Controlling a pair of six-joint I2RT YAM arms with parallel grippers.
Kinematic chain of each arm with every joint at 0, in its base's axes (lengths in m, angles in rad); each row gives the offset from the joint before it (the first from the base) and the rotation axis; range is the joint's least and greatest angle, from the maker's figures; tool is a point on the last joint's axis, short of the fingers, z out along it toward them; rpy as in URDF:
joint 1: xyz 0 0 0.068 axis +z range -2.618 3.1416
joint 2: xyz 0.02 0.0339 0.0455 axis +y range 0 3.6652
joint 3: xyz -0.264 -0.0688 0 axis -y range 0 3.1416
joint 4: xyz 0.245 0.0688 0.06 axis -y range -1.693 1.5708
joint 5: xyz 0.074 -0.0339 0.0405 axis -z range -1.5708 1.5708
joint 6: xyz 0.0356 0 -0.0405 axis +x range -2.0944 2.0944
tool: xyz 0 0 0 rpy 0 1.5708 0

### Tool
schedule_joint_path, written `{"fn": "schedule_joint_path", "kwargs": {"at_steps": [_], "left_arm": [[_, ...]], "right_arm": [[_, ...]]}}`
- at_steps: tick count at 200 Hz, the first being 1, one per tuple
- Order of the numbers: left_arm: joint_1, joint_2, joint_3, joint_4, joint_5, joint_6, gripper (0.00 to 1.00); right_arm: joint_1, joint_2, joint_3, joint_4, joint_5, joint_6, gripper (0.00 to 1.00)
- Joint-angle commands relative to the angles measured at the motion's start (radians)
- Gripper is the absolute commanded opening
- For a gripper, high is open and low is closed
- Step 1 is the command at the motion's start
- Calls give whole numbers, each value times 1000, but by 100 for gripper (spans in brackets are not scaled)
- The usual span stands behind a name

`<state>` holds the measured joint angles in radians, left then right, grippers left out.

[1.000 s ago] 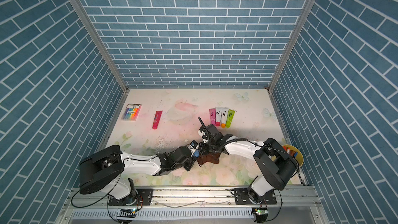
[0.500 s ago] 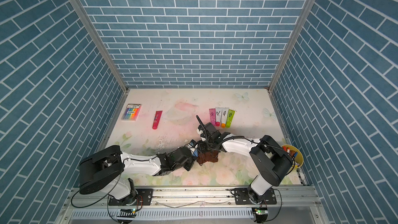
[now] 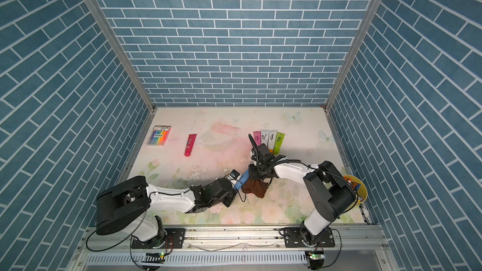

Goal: Wipe the surface of the toothpaste tube
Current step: Wipe the dirt from the toothpaste tube.

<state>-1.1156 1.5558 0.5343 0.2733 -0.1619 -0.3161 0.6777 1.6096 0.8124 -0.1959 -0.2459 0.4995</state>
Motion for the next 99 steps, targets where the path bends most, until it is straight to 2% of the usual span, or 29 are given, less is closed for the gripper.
{"fn": "schedule_joint_path", "kwargs": {"at_steps": [1, 42, 69, 99], "left_arm": [[-21, 0, 6, -28, 32, 26, 0], [-25, 6, 10, -28, 32, 27, 0], [-27, 10, 15, -27, 31, 27, 0], [-28, 10, 13, -27, 32, 27, 0]], "right_arm": [[1, 3, -33, -41, 50, -20, 0], [141, -76, -34, -37, -50, -10, 0], [152, -96, -85, 26, -132, 28, 0], [145, -57, -92, 37, -97, 29, 0]]}}
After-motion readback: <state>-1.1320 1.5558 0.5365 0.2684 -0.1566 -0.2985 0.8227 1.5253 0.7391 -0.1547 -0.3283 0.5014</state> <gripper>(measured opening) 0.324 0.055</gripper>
